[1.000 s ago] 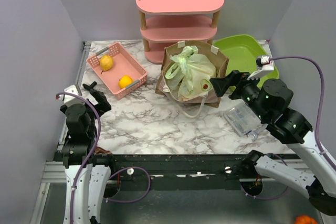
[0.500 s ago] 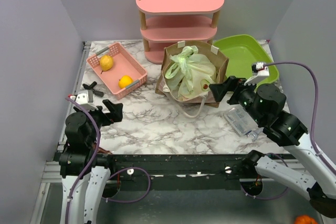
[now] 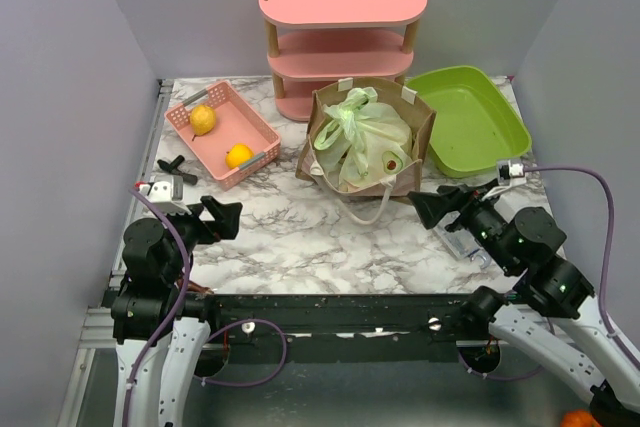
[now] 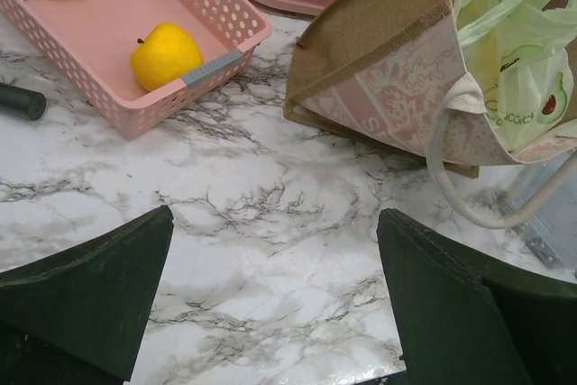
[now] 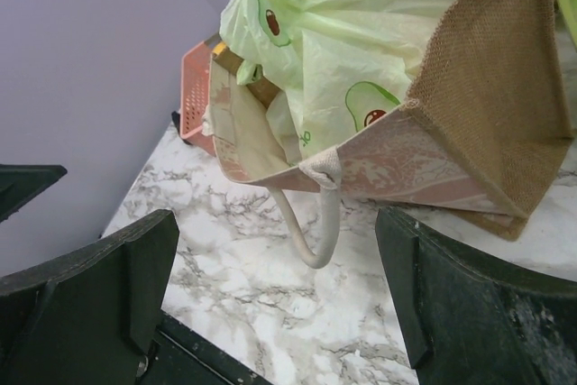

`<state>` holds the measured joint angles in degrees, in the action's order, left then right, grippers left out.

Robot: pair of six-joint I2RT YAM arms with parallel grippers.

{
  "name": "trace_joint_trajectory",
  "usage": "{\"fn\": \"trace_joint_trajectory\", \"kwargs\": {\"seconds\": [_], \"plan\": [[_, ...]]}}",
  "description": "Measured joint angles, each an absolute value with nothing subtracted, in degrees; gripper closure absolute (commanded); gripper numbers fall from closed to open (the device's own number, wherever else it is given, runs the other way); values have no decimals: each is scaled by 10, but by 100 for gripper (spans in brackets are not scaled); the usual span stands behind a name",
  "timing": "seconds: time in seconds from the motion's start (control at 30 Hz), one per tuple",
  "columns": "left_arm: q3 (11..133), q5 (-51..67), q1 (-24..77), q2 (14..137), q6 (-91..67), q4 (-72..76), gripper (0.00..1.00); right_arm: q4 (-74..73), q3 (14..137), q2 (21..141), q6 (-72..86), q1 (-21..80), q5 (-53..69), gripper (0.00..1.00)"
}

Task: Place the food into the grocery bag and tie it
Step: Reset both arms

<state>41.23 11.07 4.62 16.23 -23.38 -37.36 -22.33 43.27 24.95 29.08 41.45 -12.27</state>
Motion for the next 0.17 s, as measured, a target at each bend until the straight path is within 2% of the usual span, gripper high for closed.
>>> {"fn": "trace_joint_trajectory", "kwargs": {"seconds": [0.17], "plan": [[412,112,46,162,-234,-374,1,-211,431,246,293,415,-119,0]]}}
